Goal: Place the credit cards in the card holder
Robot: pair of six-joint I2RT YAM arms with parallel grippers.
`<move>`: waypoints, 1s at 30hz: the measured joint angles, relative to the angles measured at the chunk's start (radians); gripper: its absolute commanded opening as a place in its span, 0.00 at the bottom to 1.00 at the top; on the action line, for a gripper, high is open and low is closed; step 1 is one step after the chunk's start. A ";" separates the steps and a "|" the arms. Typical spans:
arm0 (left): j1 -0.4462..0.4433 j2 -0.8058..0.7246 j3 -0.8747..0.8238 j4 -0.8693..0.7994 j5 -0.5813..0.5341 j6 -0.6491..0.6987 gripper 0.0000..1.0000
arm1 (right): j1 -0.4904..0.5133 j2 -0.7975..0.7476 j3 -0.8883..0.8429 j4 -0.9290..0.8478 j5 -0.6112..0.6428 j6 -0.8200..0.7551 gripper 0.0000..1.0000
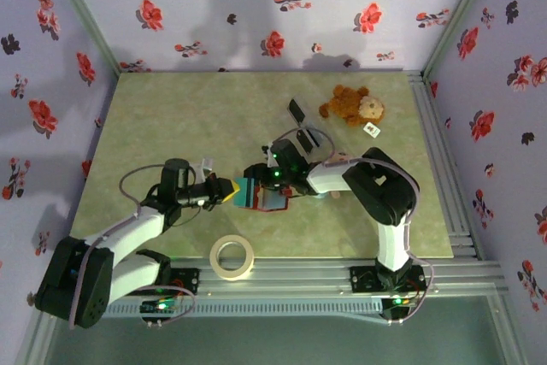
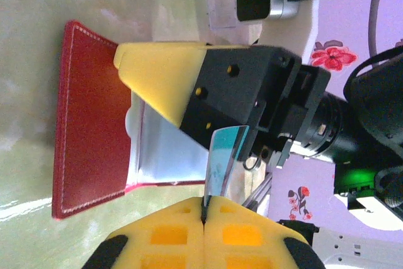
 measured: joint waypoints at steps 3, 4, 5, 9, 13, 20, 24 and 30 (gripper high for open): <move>-0.003 0.000 0.000 0.004 0.000 0.000 0.00 | -0.016 0.008 0.011 0.000 -0.009 -0.008 0.51; -0.003 0.001 0.000 0.005 0.000 0.000 0.00 | -0.023 0.014 0.019 -0.002 -0.011 -0.016 0.51; -0.003 0.002 0.000 0.005 0.000 0.000 0.00 | -0.030 0.022 0.031 -0.005 -0.011 -0.022 0.51; -0.003 0.035 -0.004 0.004 -0.008 0.002 0.00 | -0.062 0.058 0.082 -0.014 -0.034 -0.039 0.50; -0.003 0.083 -0.009 0.009 -0.008 0.002 0.00 | -0.074 0.070 0.108 -0.033 -0.060 -0.053 0.51; -0.006 0.136 0.005 0.028 -0.008 0.003 0.00 | -0.074 0.069 0.165 -0.147 -0.080 -0.098 0.53; -0.021 0.186 0.055 0.064 -0.009 0.003 0.00 | -0.077 0.040 0.198 -0.243 -0.079 -0.149 0.54; -0.064 0.306 0.127 0.161 -0.037 -0.001 0.00 | -0.100 -0.051 0.219 -0.321 -0.070 -0.191 0.54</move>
